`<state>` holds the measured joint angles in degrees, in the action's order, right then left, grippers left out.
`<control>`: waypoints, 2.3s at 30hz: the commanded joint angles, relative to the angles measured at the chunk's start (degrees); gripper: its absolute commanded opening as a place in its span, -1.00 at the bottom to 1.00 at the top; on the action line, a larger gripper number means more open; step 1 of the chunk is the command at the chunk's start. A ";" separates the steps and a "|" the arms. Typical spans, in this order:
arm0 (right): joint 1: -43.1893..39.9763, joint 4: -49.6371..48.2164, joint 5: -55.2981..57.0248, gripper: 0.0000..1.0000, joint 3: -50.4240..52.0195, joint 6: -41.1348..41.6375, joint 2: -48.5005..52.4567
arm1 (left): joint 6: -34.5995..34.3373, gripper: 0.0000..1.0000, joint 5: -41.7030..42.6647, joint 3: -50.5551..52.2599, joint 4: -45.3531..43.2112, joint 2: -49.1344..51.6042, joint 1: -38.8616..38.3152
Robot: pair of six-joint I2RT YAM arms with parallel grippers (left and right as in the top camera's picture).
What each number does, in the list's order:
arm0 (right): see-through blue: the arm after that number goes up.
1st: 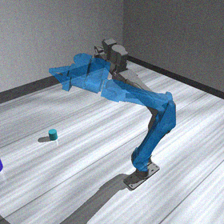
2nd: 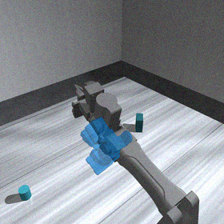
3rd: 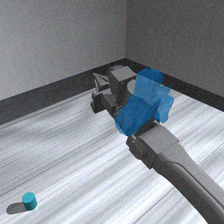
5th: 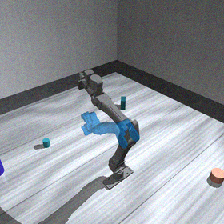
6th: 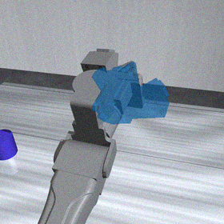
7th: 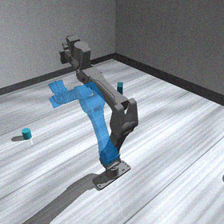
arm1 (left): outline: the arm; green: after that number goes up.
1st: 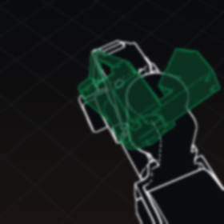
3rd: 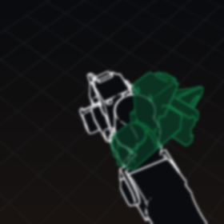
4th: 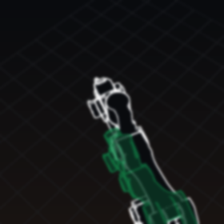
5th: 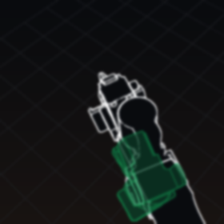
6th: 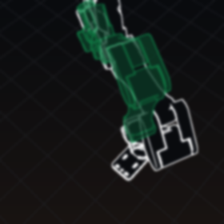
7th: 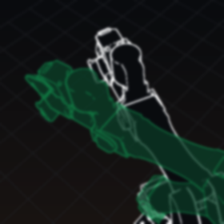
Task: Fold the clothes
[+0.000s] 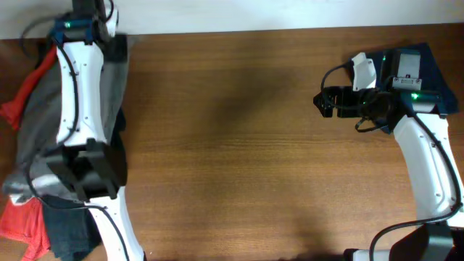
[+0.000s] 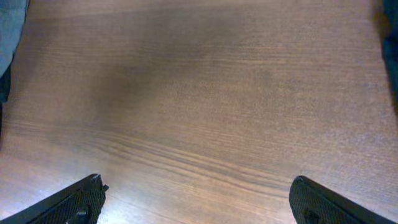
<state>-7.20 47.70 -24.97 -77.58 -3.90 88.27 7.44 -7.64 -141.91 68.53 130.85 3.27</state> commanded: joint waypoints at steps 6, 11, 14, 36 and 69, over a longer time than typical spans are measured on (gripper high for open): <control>-0.81 -0.33 -0.09 0.98 -1.09 -0.13 0.28 | 2.54 -0.99 1.40 -31.36 5.66 -0.48 -14.58; -4.74 0.09 -2.84 0.98 -1.14 1.60 0.13 | 2.51 -0.98 2.89 -37.83 2.45 -2.19 -23.17; -8.04 0.15 -7.32 0.98 -1.14 1.60 0.11 | 2.51 -0.99 3.39 -37.83 -0.42 -3.82 -27.06; -16.94 3.54 -12.74 0.97 -1.14 -0.37 0.13 | -3.98 -0.98 13.51 -34.93 -3.32 -14.36 -42.42; -16.81 4.39 -10.14 0.97 -1.11 -0.37 0.20 | -3.61 0.98 11.96 7.04 -6.71 -5.31 -21.27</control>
<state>-23.88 52.16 -35.62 -77.67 -3.49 88.36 4.43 4.25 -131.50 52.66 129.78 -19.70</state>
